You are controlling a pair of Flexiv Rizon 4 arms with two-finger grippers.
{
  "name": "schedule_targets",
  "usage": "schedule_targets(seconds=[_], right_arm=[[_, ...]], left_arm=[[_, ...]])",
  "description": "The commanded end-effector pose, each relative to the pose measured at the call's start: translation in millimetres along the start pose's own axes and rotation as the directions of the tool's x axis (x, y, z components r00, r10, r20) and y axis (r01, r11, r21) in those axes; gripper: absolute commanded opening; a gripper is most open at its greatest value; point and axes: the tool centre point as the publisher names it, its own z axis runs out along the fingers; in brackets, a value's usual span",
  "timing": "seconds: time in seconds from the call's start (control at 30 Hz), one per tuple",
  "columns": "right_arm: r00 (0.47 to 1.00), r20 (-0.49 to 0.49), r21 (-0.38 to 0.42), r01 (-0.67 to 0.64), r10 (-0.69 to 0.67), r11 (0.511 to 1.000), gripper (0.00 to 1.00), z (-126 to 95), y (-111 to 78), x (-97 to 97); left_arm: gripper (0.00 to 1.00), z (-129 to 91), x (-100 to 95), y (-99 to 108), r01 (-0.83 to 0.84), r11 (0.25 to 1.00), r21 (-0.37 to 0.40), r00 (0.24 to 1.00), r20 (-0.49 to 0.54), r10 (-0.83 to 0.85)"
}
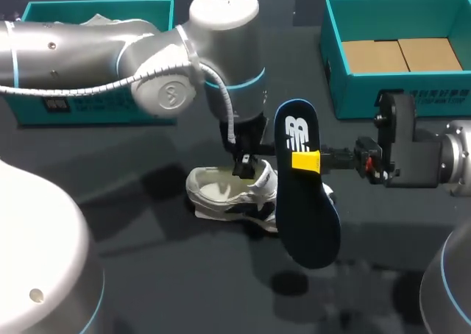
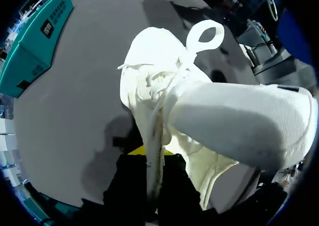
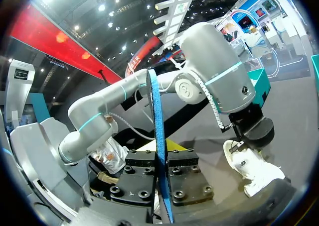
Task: Take the shoe out of the shoebox, open the shoe tongue, remove and reinsert the insole, then place the shoe into the shoebox
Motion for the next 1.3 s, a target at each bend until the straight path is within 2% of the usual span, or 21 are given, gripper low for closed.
schedule_targets(seconds=[0.03, 0.4, 0.43, 0.5, 0.63, 0.77, 0.8, 0.83, 0.87, 1.3], right_arm=[[1.0, 0.002, 0.0, -0.001, 0.001, 1.0, 0.0, 1.0, -0.6, 0.1], [1.0, 0.002, 0.0, -0.001, 0.001, 1.0, 0.0, 1.0, -0.6, 0.1], [1.0, 0.002, 0.0, -0.001, 0.001, 1.0, 0.0, 1.0, -0.6, 0.1], [1.0, 0.002, 0.0, -0.001, 0.001, 1.0, 0.0, 1.0, -0.6, 0.1], [1.0, 0.002, 0.0, -0.001, 0.001, 1.0, 0.0, 1.0, -0.6, 0.1], [1.0, 0.002, 0.0, -0.001, 0.001, 1.0, 0.0, 1.0, -0.6, 0.1], [1.0, 0.002, 0.0, -0.001, 0.001, 1.0, 0.0, 1.0, -0.6, 0.1], [1.0, 0.002, 0.0, -0.001, 0.001, 1.0, 0.0, 1.0, -0.6, 0.1], [1.0, 0.002, 0.0, -0.001, 0.001, 1.0, 0.0, 1.0, -0.6, 0.1], [1.0, 0.002, 0.0, -0.001, 0.001, 1.0, 0.0, 1.0, -0.6, 0.1]], left_arm=[[0.0, -9.7, -4.5, 8.8, -0.003, 1.0, 0.011, 1.0, -0.015, 0.003], [0.0, -9.7, -4.5, 8.8, -0.003, 1.0, 0.011, 1.0, -0.015, 0.003], [0.0, -14.6, -6.0, 9.1, -0.042, 0.999, 0.007, 0.999, -0.024, 0.042], [0.0, -22.3, -6.6, 7.9, -0.149, 0.989, 0.016, 0.985, -0.089, 0.15], [0.0, -33.1, -7.9, 3.7, -0.237, 0.972, 0.011, 0.946, -0.225, 0.233], [0.0, -42.5, -5.1, 1.8, -0.32, 0.947, 0.0, 0.908, -0.285, 0.307], [0.0, -45.5, -3.7, 1.7, -0.355, 0.935, -0.019, 0.901, -0.274, 0.337], [0.0, -49.4, 0.7, 2.1, -0.425, 0.904, -0.043, 0.888, -0.212, 0.408], [0.0, -52.8, 7.6, 3.5, -0.446, 0.885, -0.133, 0.894, -0.1, 0.436], [0.0, -52.8, 7.6, 3.5, -0.446, 0.885, -0.133, 0.894, -0.1, 0.436]])
